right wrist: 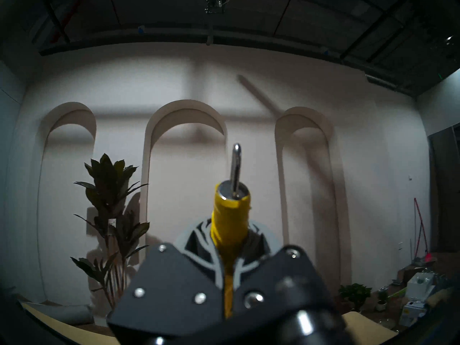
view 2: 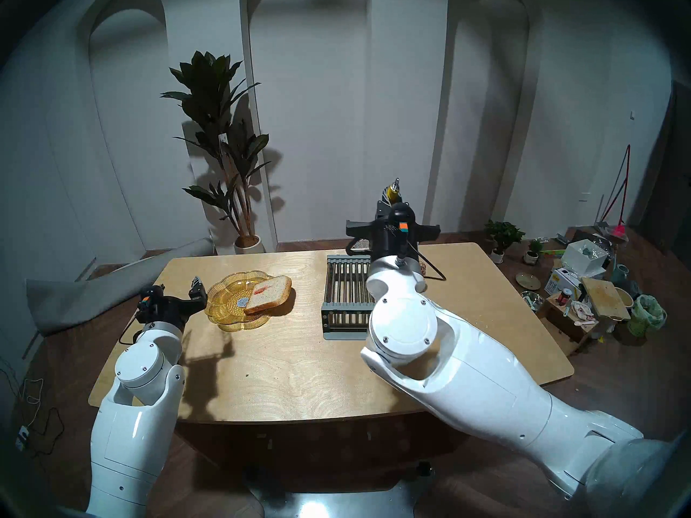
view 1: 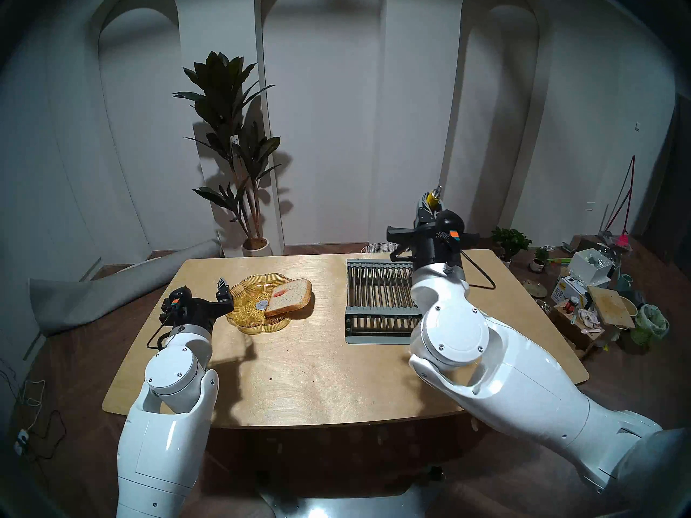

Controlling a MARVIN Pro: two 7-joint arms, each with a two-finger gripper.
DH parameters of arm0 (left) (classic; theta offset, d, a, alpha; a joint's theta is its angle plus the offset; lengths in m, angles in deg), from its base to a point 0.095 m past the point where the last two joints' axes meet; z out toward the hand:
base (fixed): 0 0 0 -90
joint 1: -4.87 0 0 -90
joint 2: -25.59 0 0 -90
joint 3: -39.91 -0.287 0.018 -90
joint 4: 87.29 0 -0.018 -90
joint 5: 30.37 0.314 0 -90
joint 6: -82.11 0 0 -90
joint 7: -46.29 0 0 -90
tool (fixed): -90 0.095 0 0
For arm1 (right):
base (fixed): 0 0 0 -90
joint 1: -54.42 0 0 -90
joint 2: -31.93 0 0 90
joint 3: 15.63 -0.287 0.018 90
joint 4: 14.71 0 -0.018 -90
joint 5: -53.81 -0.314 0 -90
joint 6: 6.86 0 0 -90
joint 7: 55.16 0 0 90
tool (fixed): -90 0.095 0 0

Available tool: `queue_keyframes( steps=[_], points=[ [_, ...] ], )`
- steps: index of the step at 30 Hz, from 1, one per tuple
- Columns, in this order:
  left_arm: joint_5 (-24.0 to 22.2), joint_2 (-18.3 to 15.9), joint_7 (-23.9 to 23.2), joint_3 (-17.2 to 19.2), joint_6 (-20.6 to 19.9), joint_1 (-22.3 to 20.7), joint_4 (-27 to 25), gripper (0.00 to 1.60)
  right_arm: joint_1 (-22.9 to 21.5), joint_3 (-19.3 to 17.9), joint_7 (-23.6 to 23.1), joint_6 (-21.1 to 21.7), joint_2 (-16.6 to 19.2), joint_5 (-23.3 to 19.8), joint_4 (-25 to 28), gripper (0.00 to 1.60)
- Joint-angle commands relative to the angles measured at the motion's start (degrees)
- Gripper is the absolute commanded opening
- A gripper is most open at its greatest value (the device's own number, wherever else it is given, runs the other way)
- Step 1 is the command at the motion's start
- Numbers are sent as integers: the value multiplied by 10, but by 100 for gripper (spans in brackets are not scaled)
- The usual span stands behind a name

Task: Spread jam over the slice of bread with the knife

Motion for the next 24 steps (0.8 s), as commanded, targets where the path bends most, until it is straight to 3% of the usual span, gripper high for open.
queue_keyframes(
  steps=[1,3,5,7,8,18,19,24],
  points=[
    [17,6,7,-6,42,-5,4,160,64,-4,36,-46,64,39,25,0],
    [20,9,11,-9,53,-7,9,160,84,-3,34,-75,83,41,24,0],
    [22,10,12,-10,58,-7,13,160,87,1,35,-79,85,44,17,0],
    [27,11,16,-13,73,-9,21,160,102,0,26,-118,88,54,0,0],
    [27,11,16,-13,73,-9,21,160,102,0,26,-118,88,54,0,0],
    [38,12,24,-18,107,-14,37,160,98,-8,-5,-210,51,62,-66,0],
    [38,12,25,-18,108,-15,39,160,99,-10,-7,-204,45,60,-69,0],
    [39,10,25,-20,116,-20,48,160,91,-10,-19,-270,20,67,-102,0]
  ],
)
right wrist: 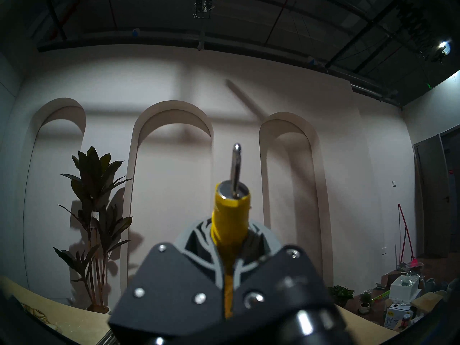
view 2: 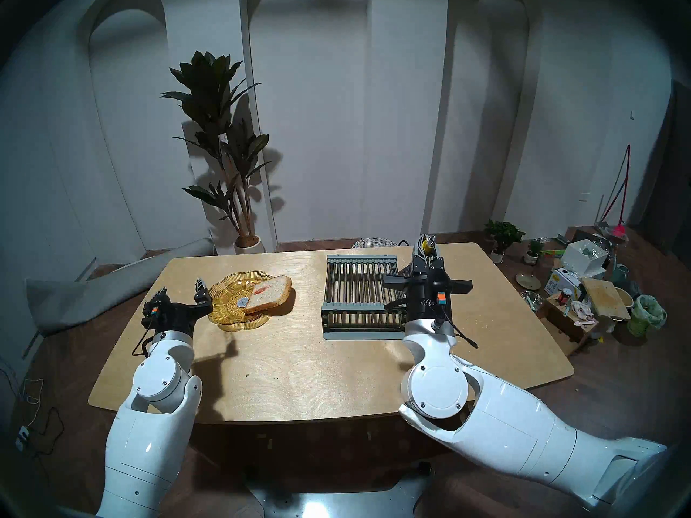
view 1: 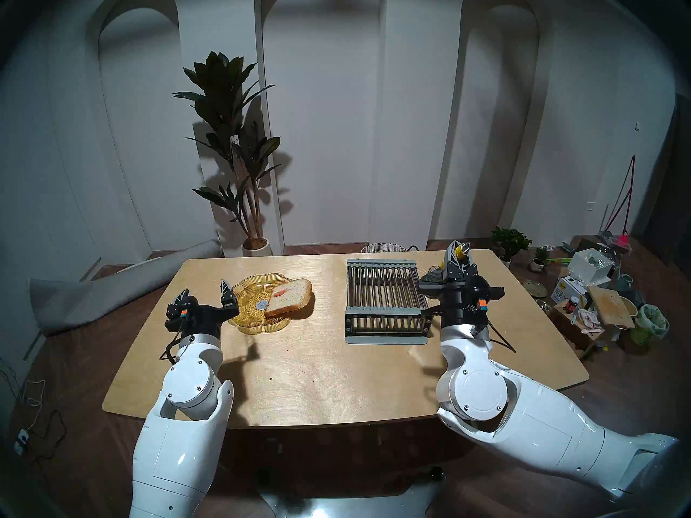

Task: Spread jam over the slice of bread with the knife

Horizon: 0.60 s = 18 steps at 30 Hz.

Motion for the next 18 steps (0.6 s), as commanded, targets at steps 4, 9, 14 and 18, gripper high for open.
queue_keyframes(
  steps=[4,9,14,18],
  points=[
    [3,-6,-6,1,24,-20,9,160,-20,-3,-23,-101,-54,16,-44,0],
    [-2,-6,-9,2,26,-22,16,160,-29,6,-31,-148,-73,21,-81,0],
    [-4,-7,-12,4,28,-23,20,160,-36,11,-33,-166,-86,26,-102,0],
    [-6,-6,-14,6,29,-23,22,160,-42,16,-34,-179,-98,30,-117,0]
  ],
)
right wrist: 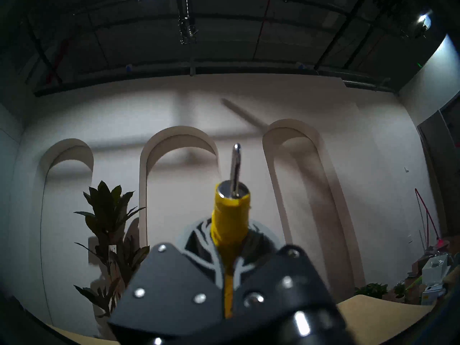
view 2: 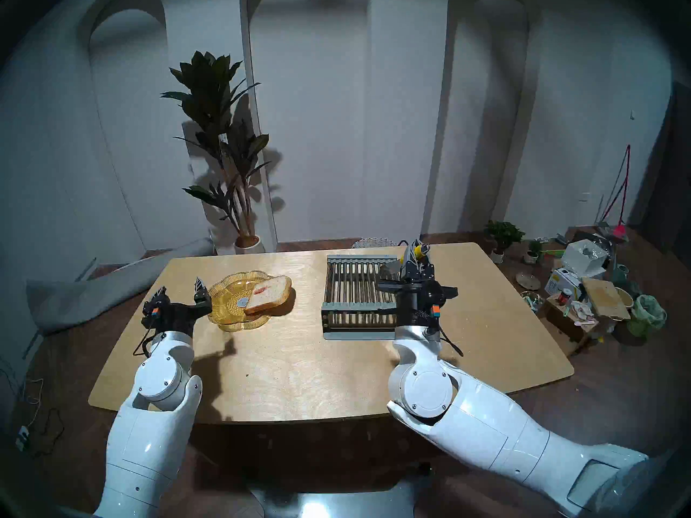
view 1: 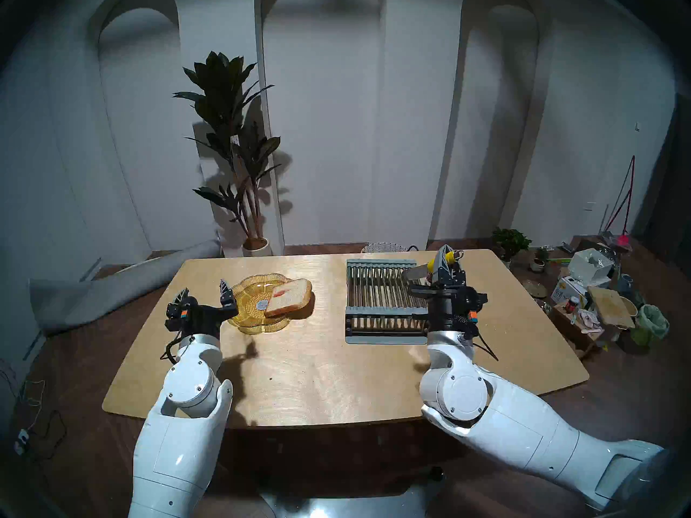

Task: Spread jam over the slice of bread with the knife

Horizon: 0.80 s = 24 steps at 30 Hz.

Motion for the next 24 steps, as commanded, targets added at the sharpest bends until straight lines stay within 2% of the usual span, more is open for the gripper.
queue_keyframes(
  steps=[1,13,24],
  points=[
    [-6,-1,-4,5,9,-12,-4,160,-22,4,-3,-27,-34,11,-12,0],
    [-20,-2,-10,9,7,-17,4,160,-34,10,12,-16,-68,22,-48,0],
    [-27,-2,-10,10,5,-26,15,160,-49,23,5,-13,-89,9,-82,0]
  ],
)
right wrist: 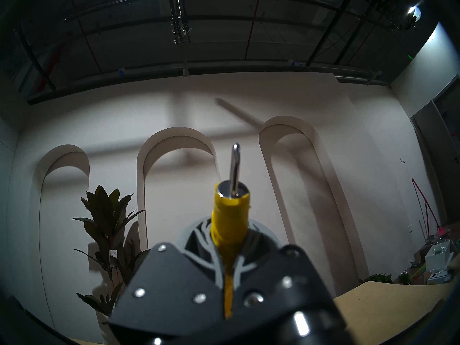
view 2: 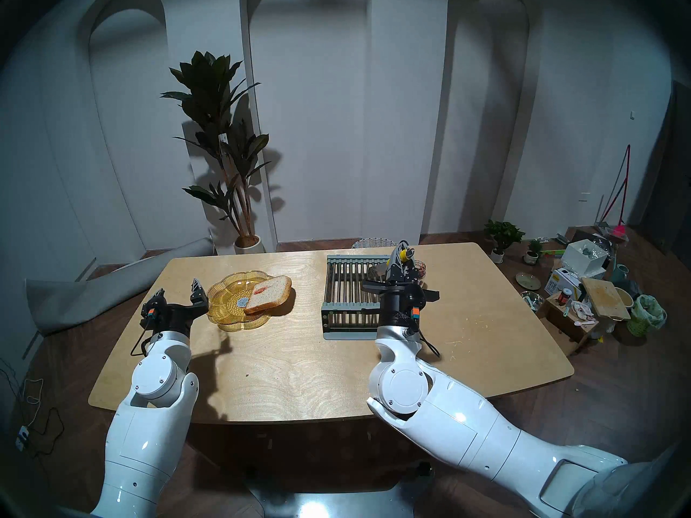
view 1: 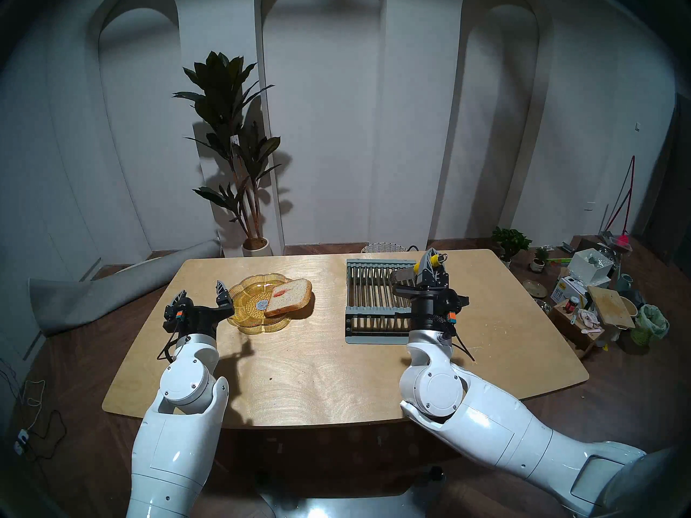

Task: Spread jam over the slice of bread with the knife

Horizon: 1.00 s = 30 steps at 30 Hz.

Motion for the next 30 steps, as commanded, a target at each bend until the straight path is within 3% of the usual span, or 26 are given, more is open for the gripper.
queue_keyframes(
  steps=[1,12,19,30],
  points=[
    [3,-1,2,-1,3,-16,-4,160,-19,10,-13,2,-24,-10,-14,0],
    [0,-2,-2,1,1,-22,2,160,-28,21,-9,9,-39,-12,-41,0],
    [-4,-2,-6,3,0,-22,3,160,-24,28,-8,52,-40,-20,-34,0],
    [-14,-2,-13,7,1,-20,4,160,-19,36,-4,58,-33,1,-41,0]
  ],
)
